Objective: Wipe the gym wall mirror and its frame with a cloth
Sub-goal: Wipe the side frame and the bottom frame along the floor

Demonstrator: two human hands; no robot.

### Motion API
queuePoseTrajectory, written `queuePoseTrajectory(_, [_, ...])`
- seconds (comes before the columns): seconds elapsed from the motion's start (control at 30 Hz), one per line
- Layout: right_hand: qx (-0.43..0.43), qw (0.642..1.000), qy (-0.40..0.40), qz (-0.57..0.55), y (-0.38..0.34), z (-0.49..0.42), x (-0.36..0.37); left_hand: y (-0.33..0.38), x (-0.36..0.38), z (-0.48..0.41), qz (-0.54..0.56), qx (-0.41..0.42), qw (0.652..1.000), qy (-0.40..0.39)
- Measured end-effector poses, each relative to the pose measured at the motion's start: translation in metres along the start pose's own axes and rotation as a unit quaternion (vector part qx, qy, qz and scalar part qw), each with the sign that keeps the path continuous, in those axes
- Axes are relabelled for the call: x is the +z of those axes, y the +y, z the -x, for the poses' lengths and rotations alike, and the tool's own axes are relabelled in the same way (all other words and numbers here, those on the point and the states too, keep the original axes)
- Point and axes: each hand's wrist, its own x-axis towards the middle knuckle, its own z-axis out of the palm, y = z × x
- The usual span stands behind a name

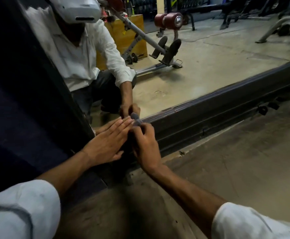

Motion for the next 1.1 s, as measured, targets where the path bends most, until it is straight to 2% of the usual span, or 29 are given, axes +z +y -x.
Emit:
queuePoseTrajectory(0.07, [-0.007,1.000,-0.015,-0.013,0.012,0.002,-0.001,-0.001,-0.002,-0.001,0.014,0.006,1.000,-0.009])
queuePoseTrajectory(0.17, [-0.042,0.999,0.008,0.018,0.044,-0.002,-0.021,-0.002,-0.008,0.001,0.029,0.009,1.000,-0.010])
queuePoseTrajectory(0.23, [0.006,0.998,0.059,0.005,0.059,-0.006,-0.029,-0.010,-0.014,0.001,0.011,0.025,1.000,-0.009])
queuePoseTrajectory(0.33, [0.129,0.980,0.141,-0.046,0.065,-0.010,-0.031,-0.021,-0.018,0.000,-0.028,0.065,0.997,-0.016])
queuePoseTrajectory(0.37, [0.139,0.977,0.148,-0.064,0.063,-0.010,-0.029,-0.022,-0.018,-0.001,-0.042,0.072,0.996,-0.020])
queuePoseTrajectory(0.43, [0.080,0.988,0.104,-0.086,0.051,-0.004,-0.020,-0.020,-0.016,-0.001,-0.059,0.066,0.996,-0.019])
queuePoseTrajectory(0.53, [-0.055,0.995,-0.023,-0.078,0.020,0.024,0.008,-0.016,-0.014,-0.001,-0.068,0.058,0.996,-0.009])
queuePoseTrajectory(0.6, [-0.131,0.990,-0.038,-0.028,0.010,0.030,0.022,-0.016,-0.014,-0.001,-0.073,0.061,0.995,0.003])
queuePoseTrajectory(0.63, [-0.139,0.990,-0.031,-0.012,0.011,0.026,0.023,-0.016,-0.014,-0.002,-0.071,0.062,0.996,0.008])
queuePoseTrajectory(0.8, [-0.054,0.997,0.037,0.045,0.053,-0.007,-0.013,-0.016,-0.011,-0.001,-0.035,0.058,0.998,0.005])
queuePoseTrajectory(0.87, [0.034,0.993,0.104,0.036,0.073,-0.017,-0.036,-0.017,-0.010,-0.001,-0.031,0.059,0.998,0.009])
queuePoseTrajectory(0.93, [0.151,0.970,0.189,0.020,0.089,-0.028,-0.054,-0.018,-0.011,-0.001,-0.032,0.061,0.998,0.010])
queuePoseTrajectory(0.97, [0.177,0.962,0.206,0.022,0.092,-0.030,-0.059,-0.018,-0.011,0.000,-0.035,0.061,0.997,0.011])
queuePoseTrajectory(1.0, [0.167,0.966,0.196,0.024,0.090,-0.030,-0.061,-0.017,-0.011,0.000,-0.037,0.060,0.997,0.013])
queuePoseTrajectory(1.03, [0.122,0.979,0.161,0.024,0.081,-0.027,-0.059,-0.017,-0.012,-0.001,-0.034,0.058,0.998,0.013])
queuePoseTrajectory(1.1, [-0.017,0.998,0.055,0.034,0.057,-0.014,-0.048,-0.013,-0.012,-0.005,-0.016,0.050,0.999,0.010])
